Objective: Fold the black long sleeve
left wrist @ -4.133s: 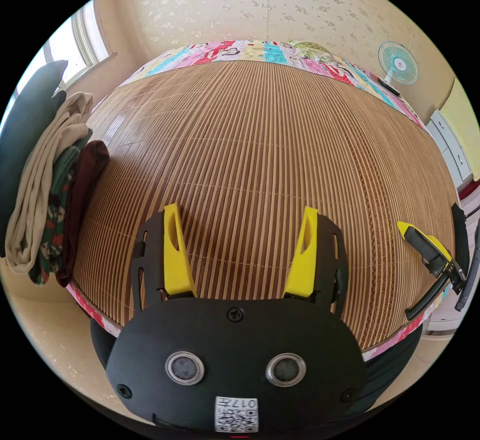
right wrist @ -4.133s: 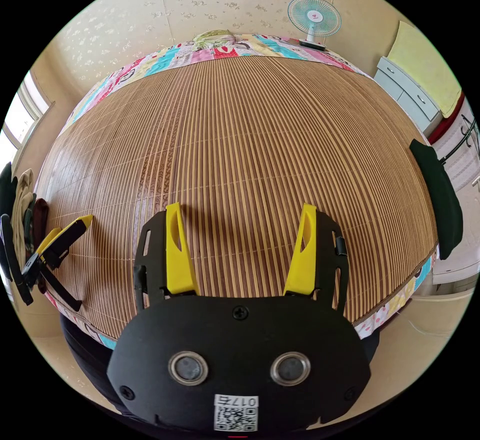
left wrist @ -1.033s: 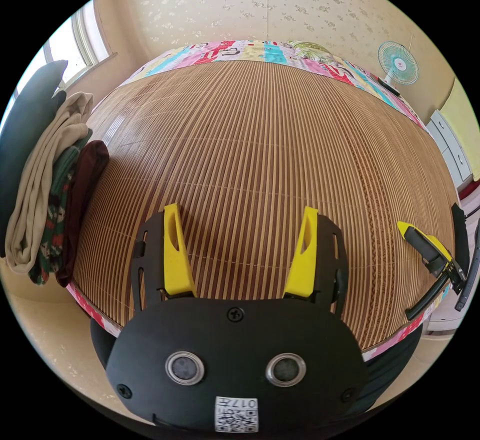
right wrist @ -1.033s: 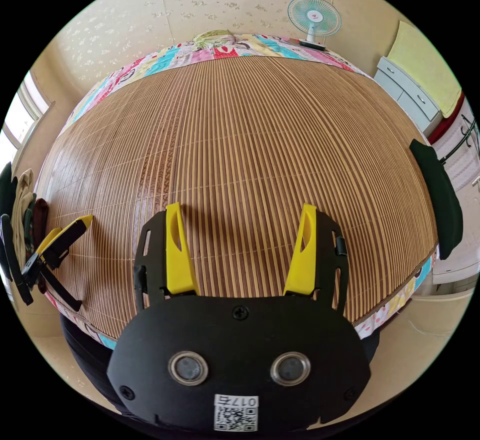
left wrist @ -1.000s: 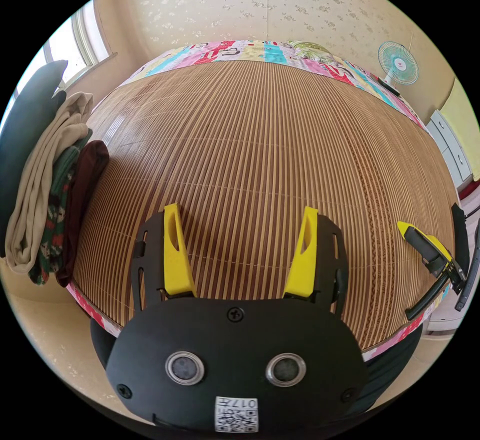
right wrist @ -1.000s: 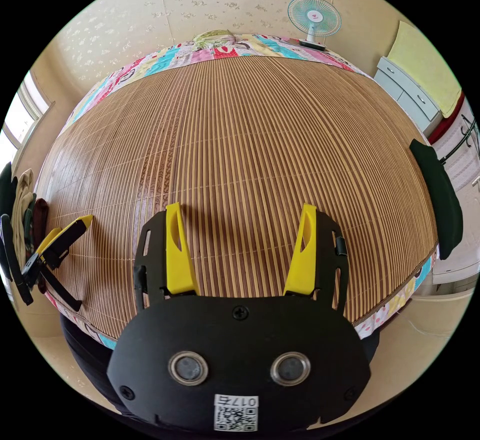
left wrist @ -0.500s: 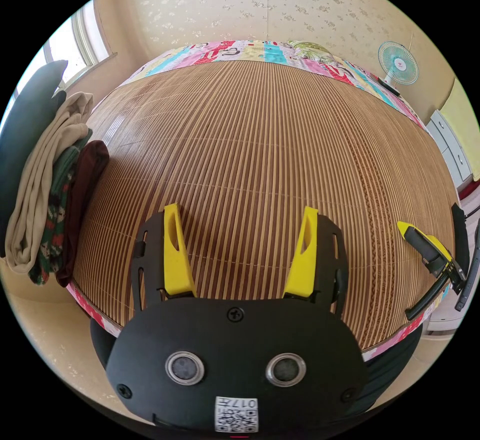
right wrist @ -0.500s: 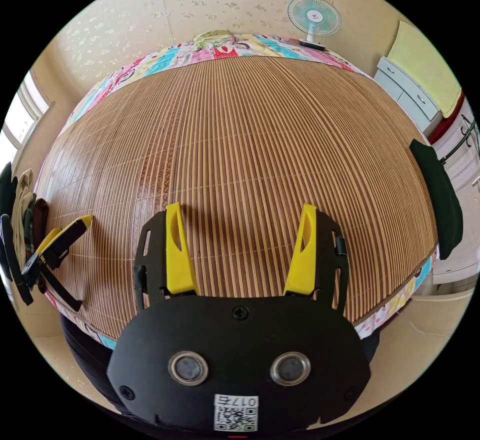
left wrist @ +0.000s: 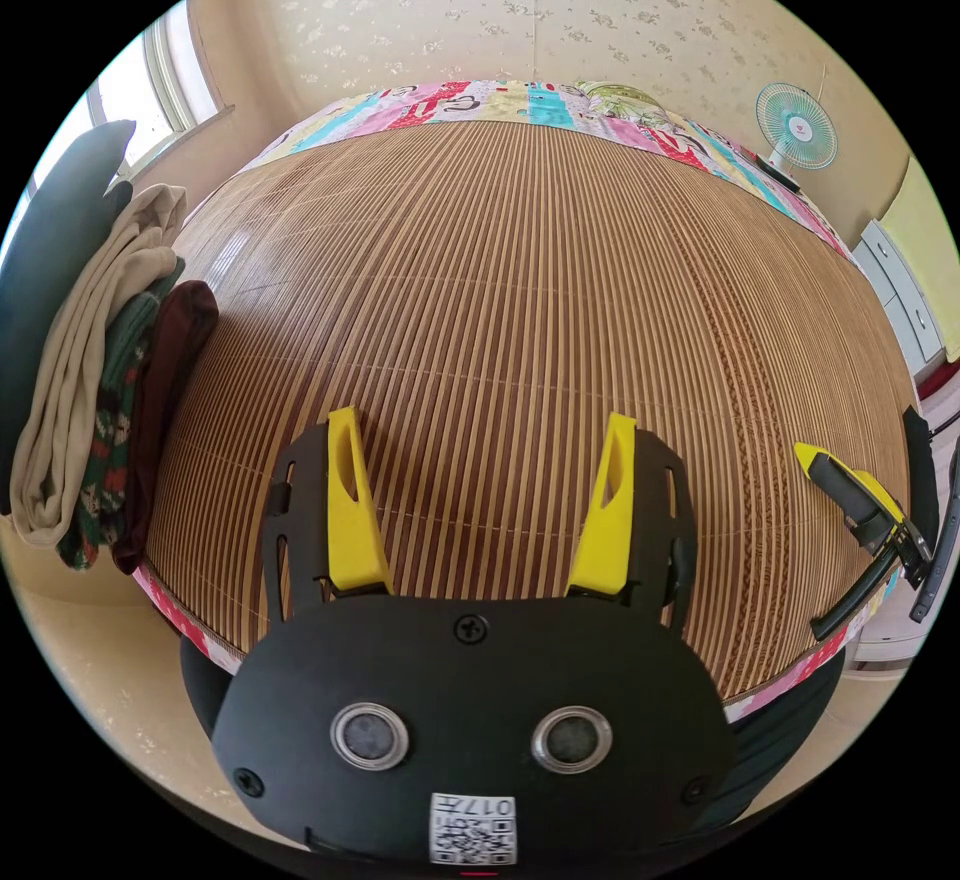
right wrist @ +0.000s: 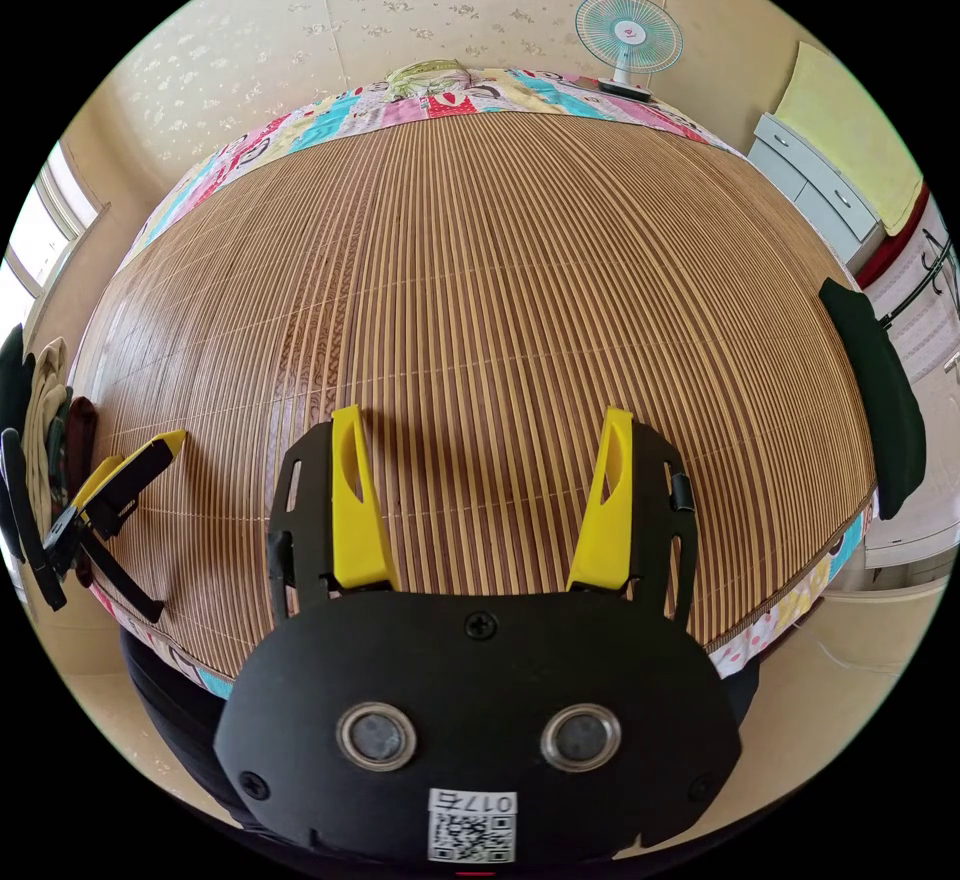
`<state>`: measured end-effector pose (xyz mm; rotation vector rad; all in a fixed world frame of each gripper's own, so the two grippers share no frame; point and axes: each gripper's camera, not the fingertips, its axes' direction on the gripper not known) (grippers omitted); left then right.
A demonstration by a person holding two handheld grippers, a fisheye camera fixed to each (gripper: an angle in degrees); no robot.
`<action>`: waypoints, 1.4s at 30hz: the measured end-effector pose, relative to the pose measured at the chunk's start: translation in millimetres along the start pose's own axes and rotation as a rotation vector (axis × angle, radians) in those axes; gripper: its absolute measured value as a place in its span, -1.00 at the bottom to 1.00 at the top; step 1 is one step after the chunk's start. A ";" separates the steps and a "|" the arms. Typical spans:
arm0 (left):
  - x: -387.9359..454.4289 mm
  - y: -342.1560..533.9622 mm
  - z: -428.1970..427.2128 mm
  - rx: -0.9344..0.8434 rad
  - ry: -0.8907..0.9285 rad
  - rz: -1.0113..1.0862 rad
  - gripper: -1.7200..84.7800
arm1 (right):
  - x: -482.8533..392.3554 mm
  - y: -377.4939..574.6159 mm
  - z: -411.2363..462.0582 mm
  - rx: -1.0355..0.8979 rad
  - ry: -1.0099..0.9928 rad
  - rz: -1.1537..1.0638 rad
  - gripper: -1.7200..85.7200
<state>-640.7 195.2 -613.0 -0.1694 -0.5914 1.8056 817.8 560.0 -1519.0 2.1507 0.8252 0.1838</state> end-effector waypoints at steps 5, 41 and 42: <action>0.3 -0.2 0.3 0.000 0.000 0.000 -0.24 | -0.1 0.4 0.1 0.000 0.000 0.001 -0.26; 11.9 -0.9 1.5 0.001 0.000 -0.003 -0.24 | -8.6 2.2 3.2 0.000 0.001 0.006 -0.26; 12.2 -0.9 1.4 0.001 0.000 -0.003 -0.24 | -9.2 2.2 3.4 0.000 0.001 0.006 -0.26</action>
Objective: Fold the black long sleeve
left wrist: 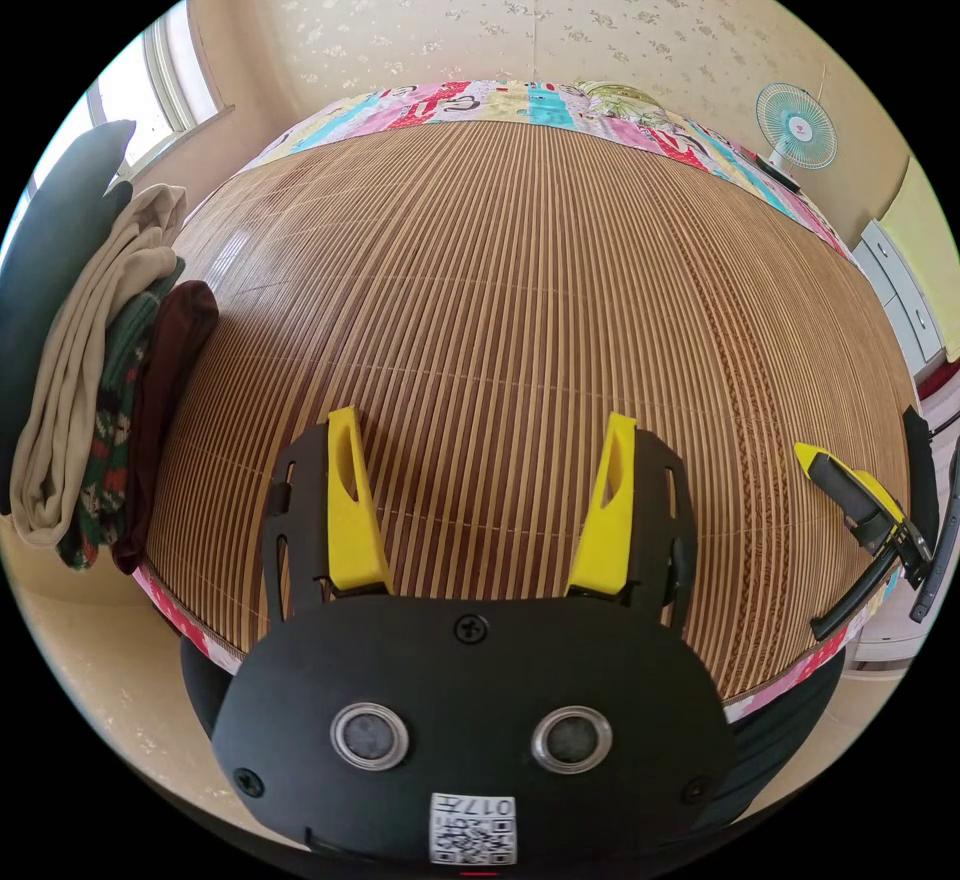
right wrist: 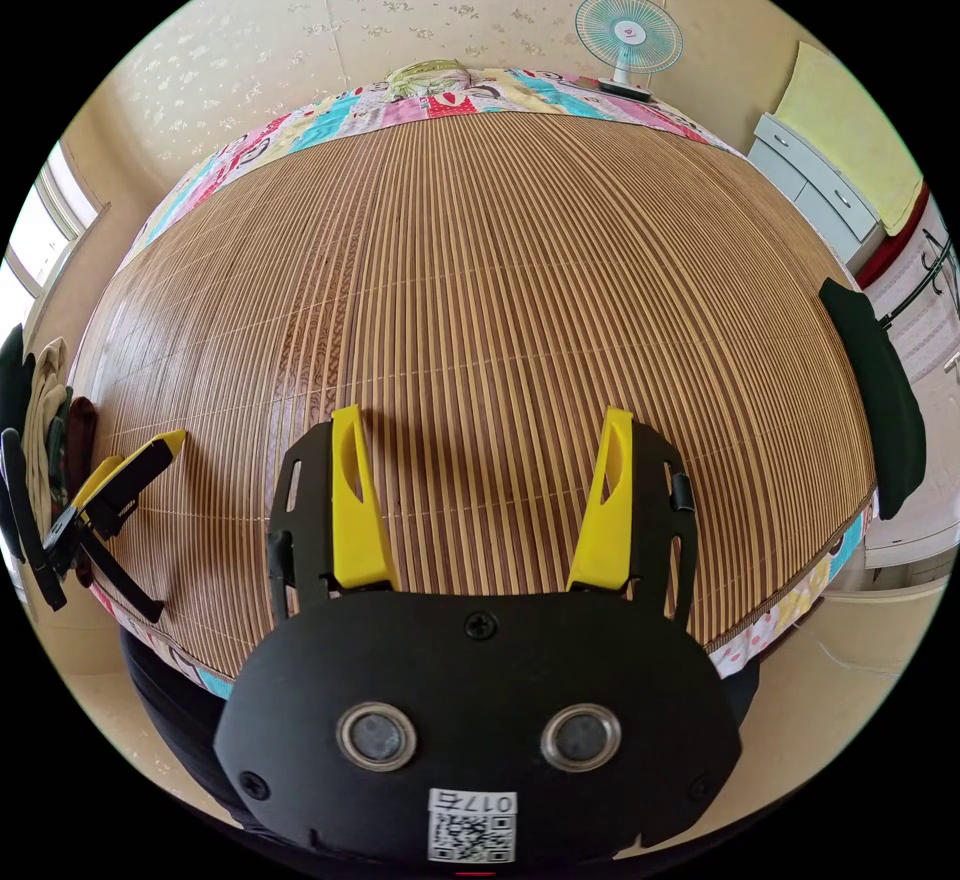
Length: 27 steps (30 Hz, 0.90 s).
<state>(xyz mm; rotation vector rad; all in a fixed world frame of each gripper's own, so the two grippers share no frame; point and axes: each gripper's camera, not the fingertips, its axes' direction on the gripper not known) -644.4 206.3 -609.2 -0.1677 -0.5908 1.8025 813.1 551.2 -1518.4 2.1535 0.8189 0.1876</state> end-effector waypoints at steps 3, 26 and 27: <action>1.9 0.1 -0.2 0.000 0.000 0.000 -0.24 | -1.6 -0.2 0.4 0.000 0.000 0.000 -0.26; 20.2 1.9 -6.2 0.001 0.002 -0.003 -0.24 | -17.4 -4.3 3.1 0.000 -0.001 0.005 -0.26; 20.7 2.0 -6.5 0.001 0.002 -0.003 -0.24 | -18.3 -4.6 3.2 0.000 -0.002 0.005 -0.26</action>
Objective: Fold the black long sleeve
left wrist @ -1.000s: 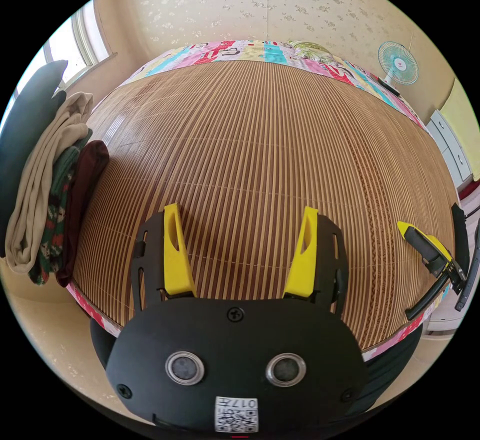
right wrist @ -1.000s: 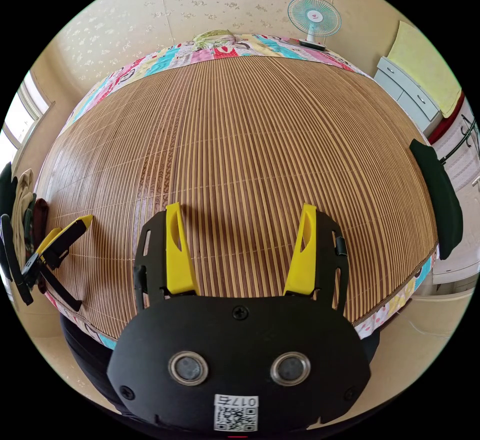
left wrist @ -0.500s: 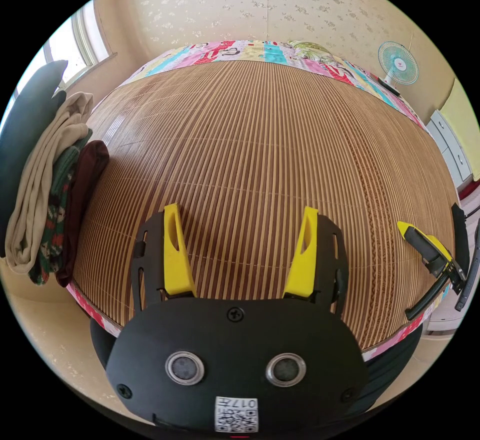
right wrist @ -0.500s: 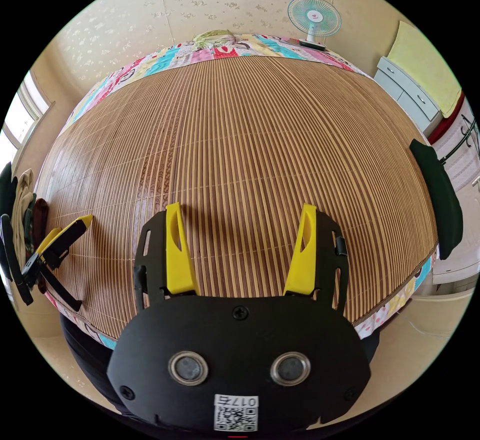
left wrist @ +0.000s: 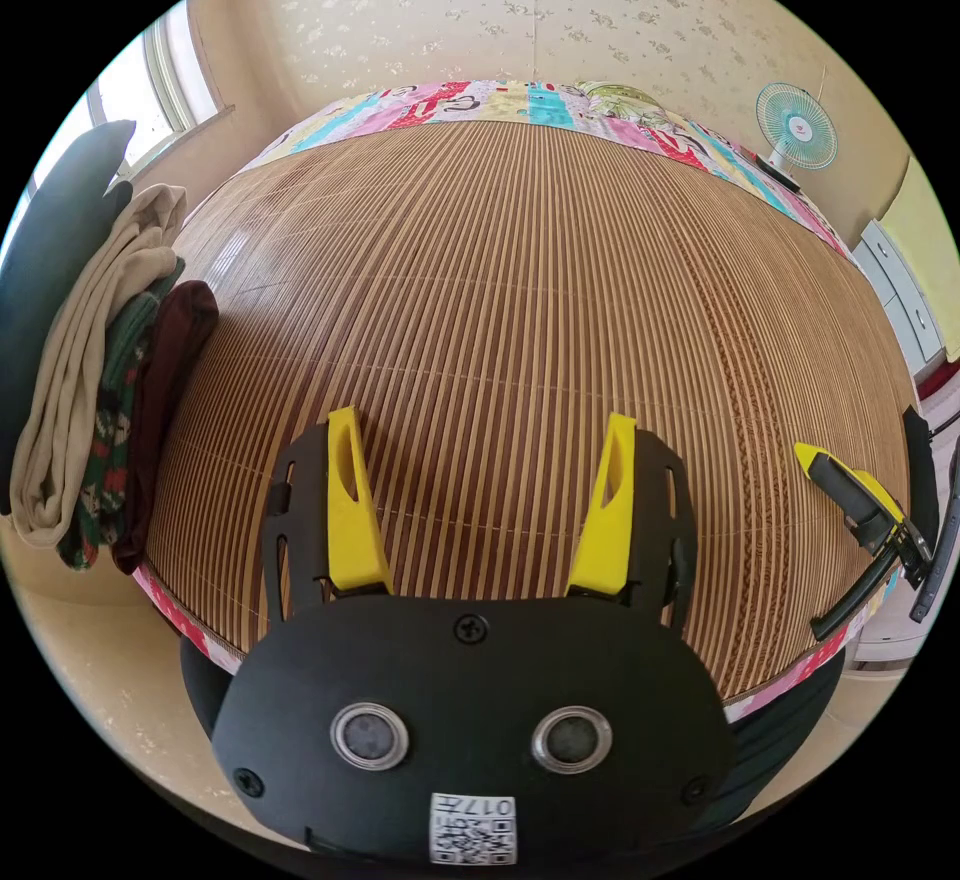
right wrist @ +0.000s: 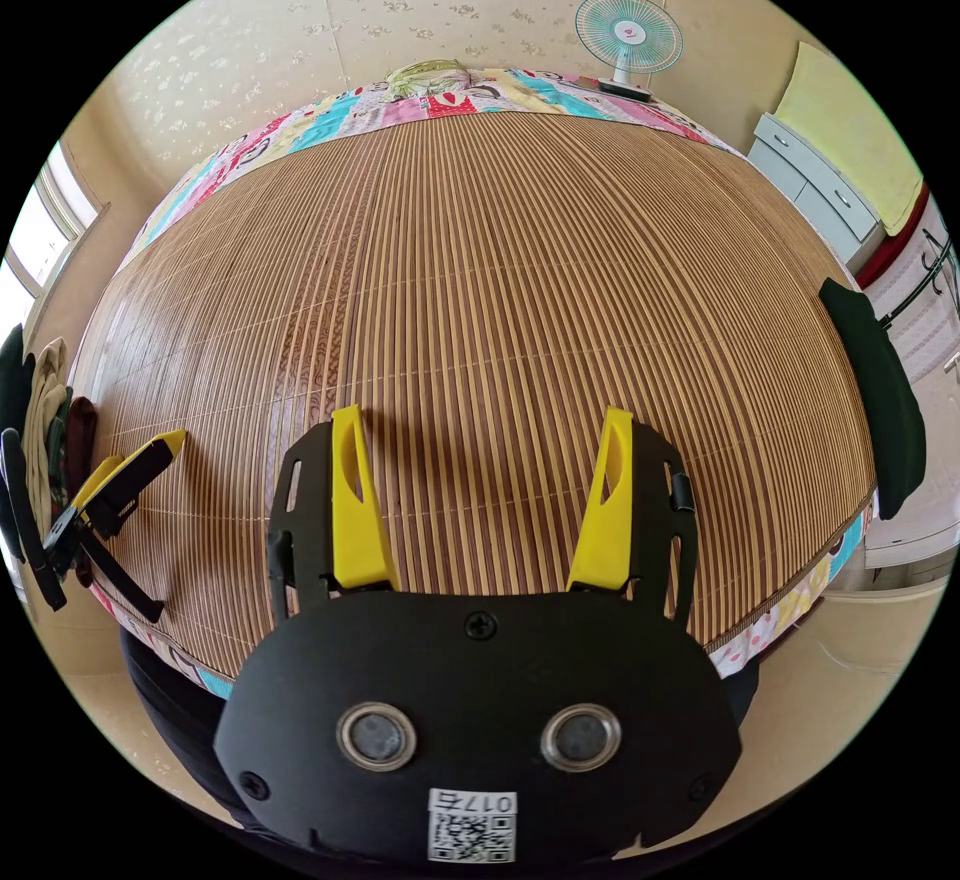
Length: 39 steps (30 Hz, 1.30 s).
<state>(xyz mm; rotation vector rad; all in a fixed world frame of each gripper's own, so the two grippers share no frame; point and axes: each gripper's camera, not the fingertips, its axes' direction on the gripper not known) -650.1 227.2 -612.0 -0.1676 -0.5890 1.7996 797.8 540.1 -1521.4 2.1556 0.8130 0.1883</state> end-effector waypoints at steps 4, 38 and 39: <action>3.4 0.8 -2.0 0.000 0.000 -0.001 -0.24 | -2.8 -1.3 0.3 0.000 0.000 0.001 -0.26; 11.7 17.7 -32.0 0.000 0.004 -0.004 -0.24 | -13.5 -23.8 -1.4 0.000 -0.006 0.008 -0.26; 11.2 18.2 -32.7 0.000 0.004 -0.004 -0.24 | -12.5 -24.8 -1.7 0.000 -0.007 0.008 -0.26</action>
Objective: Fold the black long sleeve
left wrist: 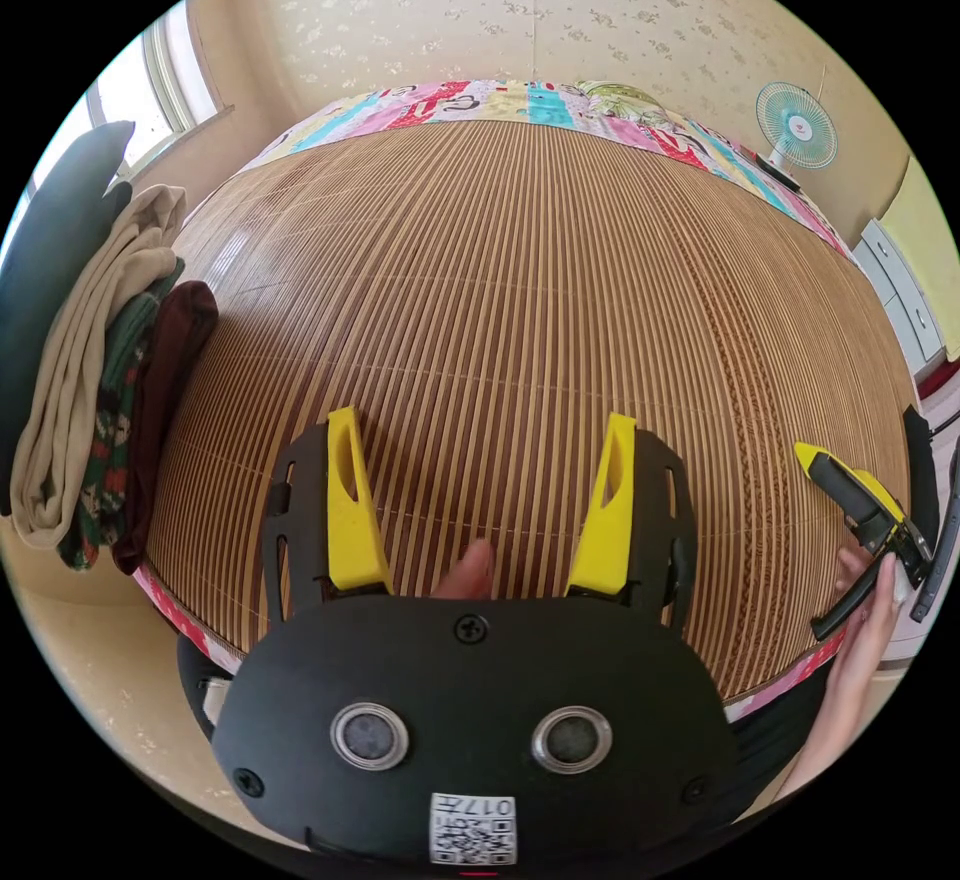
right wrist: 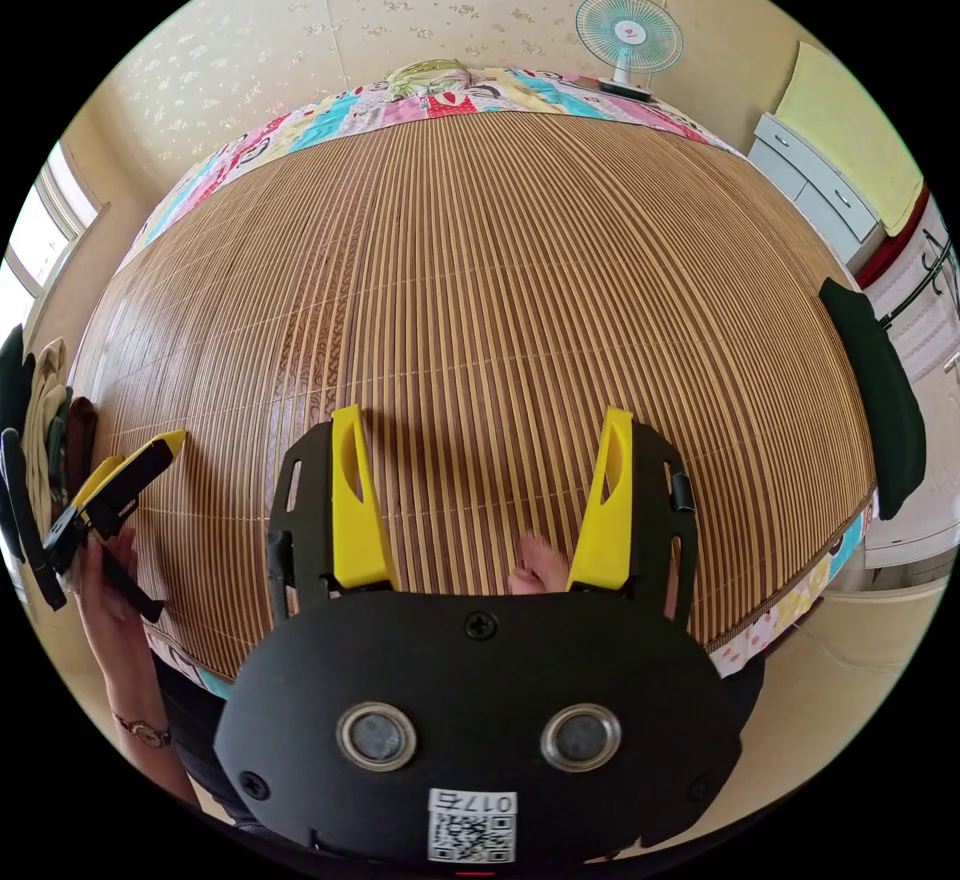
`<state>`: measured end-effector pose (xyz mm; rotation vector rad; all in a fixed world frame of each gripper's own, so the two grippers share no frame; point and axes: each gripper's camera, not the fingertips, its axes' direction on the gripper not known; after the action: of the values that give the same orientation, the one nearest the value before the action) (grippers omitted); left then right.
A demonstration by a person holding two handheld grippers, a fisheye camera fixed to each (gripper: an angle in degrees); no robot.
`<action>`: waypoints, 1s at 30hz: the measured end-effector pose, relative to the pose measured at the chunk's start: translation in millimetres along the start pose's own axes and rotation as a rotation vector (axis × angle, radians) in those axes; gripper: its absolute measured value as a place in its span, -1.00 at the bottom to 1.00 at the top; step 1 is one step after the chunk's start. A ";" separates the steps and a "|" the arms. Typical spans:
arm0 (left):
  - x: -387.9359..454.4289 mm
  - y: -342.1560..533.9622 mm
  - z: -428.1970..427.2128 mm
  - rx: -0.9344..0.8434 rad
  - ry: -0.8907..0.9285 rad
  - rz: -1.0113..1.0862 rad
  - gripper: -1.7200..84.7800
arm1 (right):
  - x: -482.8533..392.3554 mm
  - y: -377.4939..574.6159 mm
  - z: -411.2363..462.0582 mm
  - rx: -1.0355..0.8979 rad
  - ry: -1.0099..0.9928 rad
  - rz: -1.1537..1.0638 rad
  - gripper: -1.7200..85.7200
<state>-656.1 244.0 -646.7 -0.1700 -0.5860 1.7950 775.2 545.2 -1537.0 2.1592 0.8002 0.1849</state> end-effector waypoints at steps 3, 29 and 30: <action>-2.3 1.6 -3.2 -0.007 -0.002 0.001 -0.24 | 2.9 -2.8 -0.5 0.000 -0.001 0.001 -0.26; -323.3 187.3 -229.9 0.443 0.587 -0.263 -0.97 | 137.8 111.3 -118.1 -0.097 -0.900 -0.244 -0.94; -340.3 193.0 -239.8 0.478 0.575 -0.303 -0.97 | 150.2 117.3 -125.9 -0.086 -0.911 -0.218 -0.95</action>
<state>-620.0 -38.9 -1006.2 -0.2407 0.2206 1.4475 902.3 661.0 -1386.7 1.7680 0.4558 -0.8055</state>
